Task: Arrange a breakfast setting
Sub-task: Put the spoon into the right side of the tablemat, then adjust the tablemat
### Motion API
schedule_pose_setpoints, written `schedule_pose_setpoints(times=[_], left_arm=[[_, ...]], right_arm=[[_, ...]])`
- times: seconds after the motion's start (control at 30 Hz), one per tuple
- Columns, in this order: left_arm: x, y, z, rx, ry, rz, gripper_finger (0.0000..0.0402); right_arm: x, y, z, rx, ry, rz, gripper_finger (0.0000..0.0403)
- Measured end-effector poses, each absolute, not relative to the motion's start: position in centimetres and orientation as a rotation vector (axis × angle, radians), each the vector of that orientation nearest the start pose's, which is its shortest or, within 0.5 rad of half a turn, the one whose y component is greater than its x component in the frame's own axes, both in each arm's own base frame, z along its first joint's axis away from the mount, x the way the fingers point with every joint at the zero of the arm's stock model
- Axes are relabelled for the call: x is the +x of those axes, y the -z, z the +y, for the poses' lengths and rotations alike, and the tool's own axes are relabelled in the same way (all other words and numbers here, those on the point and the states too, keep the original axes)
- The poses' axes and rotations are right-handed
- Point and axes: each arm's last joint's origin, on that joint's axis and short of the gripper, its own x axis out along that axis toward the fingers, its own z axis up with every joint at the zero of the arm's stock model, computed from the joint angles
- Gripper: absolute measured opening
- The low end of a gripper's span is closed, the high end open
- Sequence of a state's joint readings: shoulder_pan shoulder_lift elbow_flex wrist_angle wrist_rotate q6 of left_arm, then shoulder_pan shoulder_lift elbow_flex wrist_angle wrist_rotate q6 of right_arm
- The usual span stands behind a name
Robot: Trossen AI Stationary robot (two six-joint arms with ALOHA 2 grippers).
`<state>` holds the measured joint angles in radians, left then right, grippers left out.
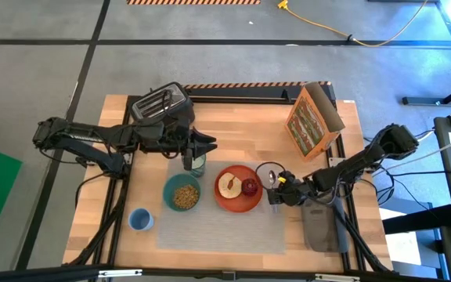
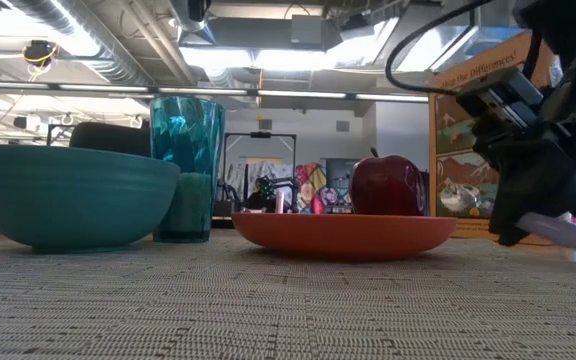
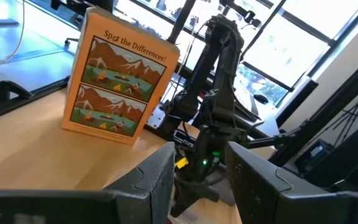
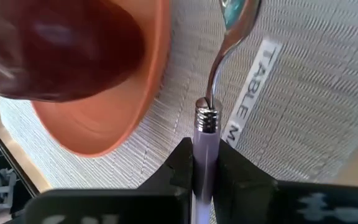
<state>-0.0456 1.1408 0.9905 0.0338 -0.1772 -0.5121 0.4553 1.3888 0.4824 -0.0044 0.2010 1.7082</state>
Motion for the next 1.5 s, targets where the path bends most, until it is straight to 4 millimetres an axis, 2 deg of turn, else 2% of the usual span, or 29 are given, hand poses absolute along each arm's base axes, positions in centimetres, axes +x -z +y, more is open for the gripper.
schedule_pose_setpoints(times=[0.17, 0.43, 0.53, 0.77, 0.93, 1.07, 1.2, 1.5], left_arm=[[25.7, -35.5, -0.7, -0.496, -0.158, 0.080, 0.0140], [25.6, -35.3, -0.7, -0.505, -0.154, 0.104, 0.0140], [25.6, -35.1, -0.7, -0.522, -0.160, 0.121, 0.0140], [25.6, -34.9, -0.9, -0.544, -0.162, 0.144, 0.0140], [25.6, -34.8, -1.3, -0.546, -0.146, 0.149, 0.0140], [25.6, -34.8, -1.5, -0.545, -0.139, 0.154, 0.0140], [25.6, -34.8, -1.4, -0.545, -0.141, 0.154, 0.0140], [25.6, -34.8, -1.4, -0.545, -0.141, 0.155, 0.0140]], right_arm=[[21.5, -12.3, 10.0, 1.350, 0.532, 0.805, 0.0024], [21.6, -12.2, 10.0, 1.405, 0.544, 0.797, 0.0038], [21.5, -12.1, 10.0, 1.413, 0.562, 0.805, 0.0073], [21.8, -12.6, 10.1, 1.428, 0.564, 0.780, 0.0188], [21.6, -13.5, 10.2, 1.387, 0.622, 0.873, 0.0218], [21.5, -14.7, 10.0, 1.272, 0.705, 0.894, 0.0211], [21.8, -15.8, 9.2, 1.185, 0.789, 0.784, 0.0186], [21.3, -15.1, 6.8, 1.062, 0.978, 0.800, 0.0079]])
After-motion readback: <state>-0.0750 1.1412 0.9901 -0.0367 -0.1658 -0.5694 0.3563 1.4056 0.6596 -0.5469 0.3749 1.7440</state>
